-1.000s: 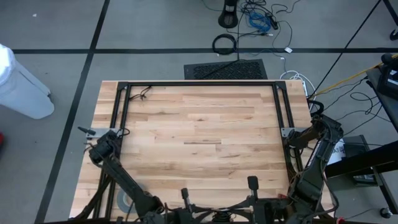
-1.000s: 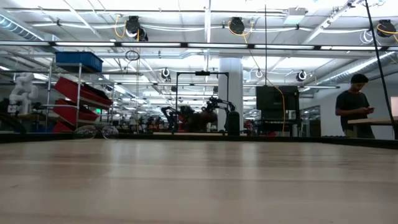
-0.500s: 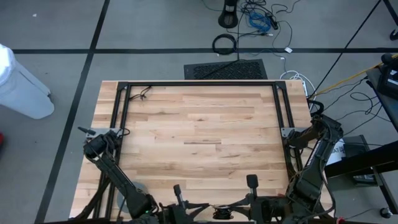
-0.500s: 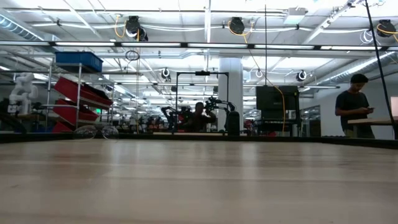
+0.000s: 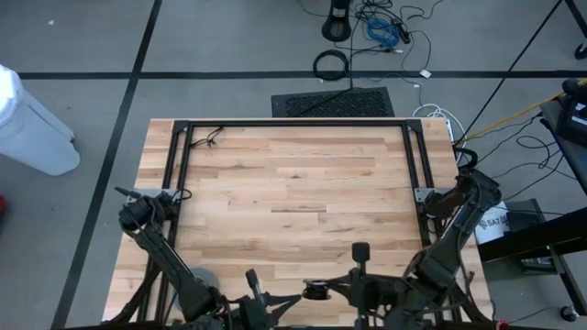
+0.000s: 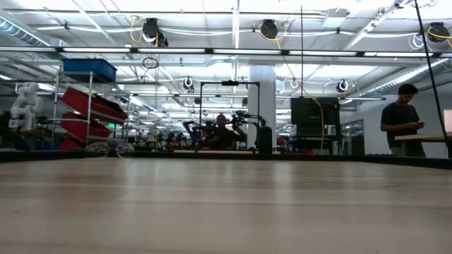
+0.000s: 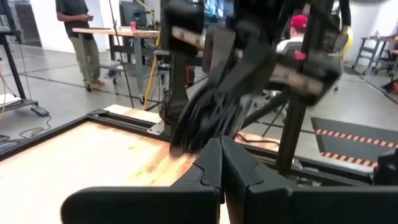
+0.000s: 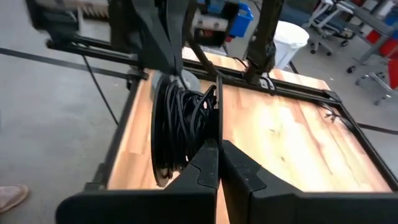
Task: Coil cords
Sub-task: Coil the black wire onto the spool
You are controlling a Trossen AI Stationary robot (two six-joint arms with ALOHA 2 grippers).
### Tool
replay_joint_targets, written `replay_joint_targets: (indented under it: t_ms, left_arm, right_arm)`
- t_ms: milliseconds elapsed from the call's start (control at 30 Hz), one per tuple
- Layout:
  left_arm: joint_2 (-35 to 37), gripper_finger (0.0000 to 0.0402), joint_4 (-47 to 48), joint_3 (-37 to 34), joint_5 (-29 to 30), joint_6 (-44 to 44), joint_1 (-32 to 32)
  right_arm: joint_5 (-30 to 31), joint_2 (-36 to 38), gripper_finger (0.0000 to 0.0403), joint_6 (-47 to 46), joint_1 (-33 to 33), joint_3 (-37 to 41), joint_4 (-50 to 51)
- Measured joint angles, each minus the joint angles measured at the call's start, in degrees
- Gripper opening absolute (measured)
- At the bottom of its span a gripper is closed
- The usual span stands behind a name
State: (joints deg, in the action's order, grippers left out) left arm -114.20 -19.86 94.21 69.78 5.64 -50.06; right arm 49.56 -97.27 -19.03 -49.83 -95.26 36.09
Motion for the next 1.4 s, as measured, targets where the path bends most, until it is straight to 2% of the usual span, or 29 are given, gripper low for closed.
replay_joint_targets:
  t_ms: [433, 767, 1400]
  left_arm:
    - [1.78, 0.0001, 0.09, 0.0, 0.2, 0.15, 0.21]
    - [1.72, 0.0001, 12.1, 0.0, -0.56, 11.7, 1.11]
    - [1.7, 0.0006, 12.62, 0.0, -0.52, 10.08, 1.83]
  right_arm:
    - [1.69, -3.56, 0.0, 1.84, 5.57, 0.0, 0.55]
    - [1.48, -3.56, 0.0, 2.12, 5.52, 0.0, 0.58]
    - [1.31, -3.56, 0.0, 0.13, 5.5, 0.0, 0.73]
